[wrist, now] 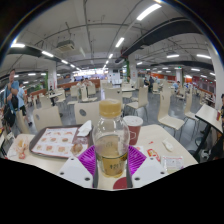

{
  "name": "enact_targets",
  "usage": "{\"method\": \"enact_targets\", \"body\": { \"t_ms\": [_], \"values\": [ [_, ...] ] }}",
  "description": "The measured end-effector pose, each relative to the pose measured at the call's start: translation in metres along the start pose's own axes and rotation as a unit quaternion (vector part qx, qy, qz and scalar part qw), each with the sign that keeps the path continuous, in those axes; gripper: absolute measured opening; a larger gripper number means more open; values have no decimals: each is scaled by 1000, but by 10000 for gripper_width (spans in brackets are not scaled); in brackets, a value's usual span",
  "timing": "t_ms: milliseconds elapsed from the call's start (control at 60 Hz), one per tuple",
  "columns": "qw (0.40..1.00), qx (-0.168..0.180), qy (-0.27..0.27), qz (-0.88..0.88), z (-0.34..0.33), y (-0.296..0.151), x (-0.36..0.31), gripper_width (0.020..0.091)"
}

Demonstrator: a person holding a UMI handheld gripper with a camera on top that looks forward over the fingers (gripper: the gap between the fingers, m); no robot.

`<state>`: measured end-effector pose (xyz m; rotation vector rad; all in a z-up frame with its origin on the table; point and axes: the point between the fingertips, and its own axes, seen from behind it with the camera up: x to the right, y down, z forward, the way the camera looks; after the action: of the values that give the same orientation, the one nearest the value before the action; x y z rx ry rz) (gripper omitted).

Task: Pour water

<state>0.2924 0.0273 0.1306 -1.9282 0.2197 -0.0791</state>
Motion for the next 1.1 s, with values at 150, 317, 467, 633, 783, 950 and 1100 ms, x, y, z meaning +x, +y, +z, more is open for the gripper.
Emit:
{"method": "enact_targets", "body": {
  "t_ms": [150,317,467,633,783,950,1100],
  "values": [
    [999,-32,8,-24,3,56,28,380],
    [999,-34,4,-21,2,89,39,388],
    [999,-31,2,-14,1,90,41,468],
    [994,-102,23,-11,-11,104,44,801],
    [990,-139,33,-10,-53,99,33,851],
    [985,-169,35,-12,-125,86,3,850],
    [981,-187,39,-37,-194,75,-29,855]
  ]
}}
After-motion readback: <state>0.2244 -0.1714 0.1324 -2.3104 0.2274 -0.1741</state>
